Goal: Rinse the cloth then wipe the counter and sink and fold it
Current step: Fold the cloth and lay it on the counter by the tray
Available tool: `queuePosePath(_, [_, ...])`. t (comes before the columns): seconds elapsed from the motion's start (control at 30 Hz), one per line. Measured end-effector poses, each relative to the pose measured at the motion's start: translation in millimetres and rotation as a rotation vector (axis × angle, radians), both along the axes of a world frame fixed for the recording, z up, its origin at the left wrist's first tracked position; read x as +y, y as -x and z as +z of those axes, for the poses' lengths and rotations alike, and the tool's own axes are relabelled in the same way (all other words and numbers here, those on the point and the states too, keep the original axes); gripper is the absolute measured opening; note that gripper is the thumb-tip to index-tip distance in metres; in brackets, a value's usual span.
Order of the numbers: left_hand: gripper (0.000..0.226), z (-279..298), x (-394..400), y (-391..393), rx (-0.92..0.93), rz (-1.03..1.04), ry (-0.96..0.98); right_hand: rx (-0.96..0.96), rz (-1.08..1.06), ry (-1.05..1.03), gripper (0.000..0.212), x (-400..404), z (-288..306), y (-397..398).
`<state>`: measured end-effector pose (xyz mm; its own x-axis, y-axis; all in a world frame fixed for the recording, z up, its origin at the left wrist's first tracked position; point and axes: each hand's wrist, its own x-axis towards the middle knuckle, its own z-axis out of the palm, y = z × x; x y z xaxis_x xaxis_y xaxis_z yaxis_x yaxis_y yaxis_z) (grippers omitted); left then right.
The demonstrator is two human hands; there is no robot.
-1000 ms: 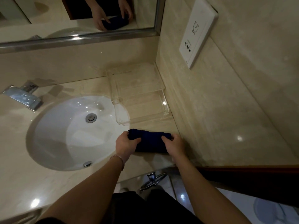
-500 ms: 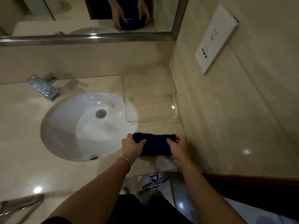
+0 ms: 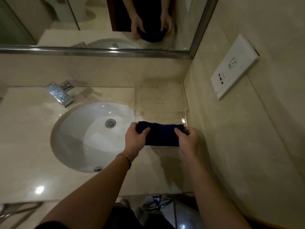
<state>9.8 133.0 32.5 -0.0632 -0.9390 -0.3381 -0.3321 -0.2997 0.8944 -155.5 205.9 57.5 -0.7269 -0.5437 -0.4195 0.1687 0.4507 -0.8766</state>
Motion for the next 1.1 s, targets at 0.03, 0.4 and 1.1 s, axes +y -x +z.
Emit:
queuePosePath(0.03, [0.02, 1, -9, 1, 0.011, 0.012, 0.006, 0.018, 0.014, -0.001, 0.015, -10, 4, 2])
queuePosePath(0.4, [0.023, -14, -79, 26, -0.144, -0.04, -0.015, 0.206, 0.185, -0.22, 0.015, -82, -2, 34])
queuePosePath(1.1, [0.046, -58, -58, 27, -0.602, -0.675, 0.386, 0.614, 0.746, -0.52, 0.062, -67, -68, 29])
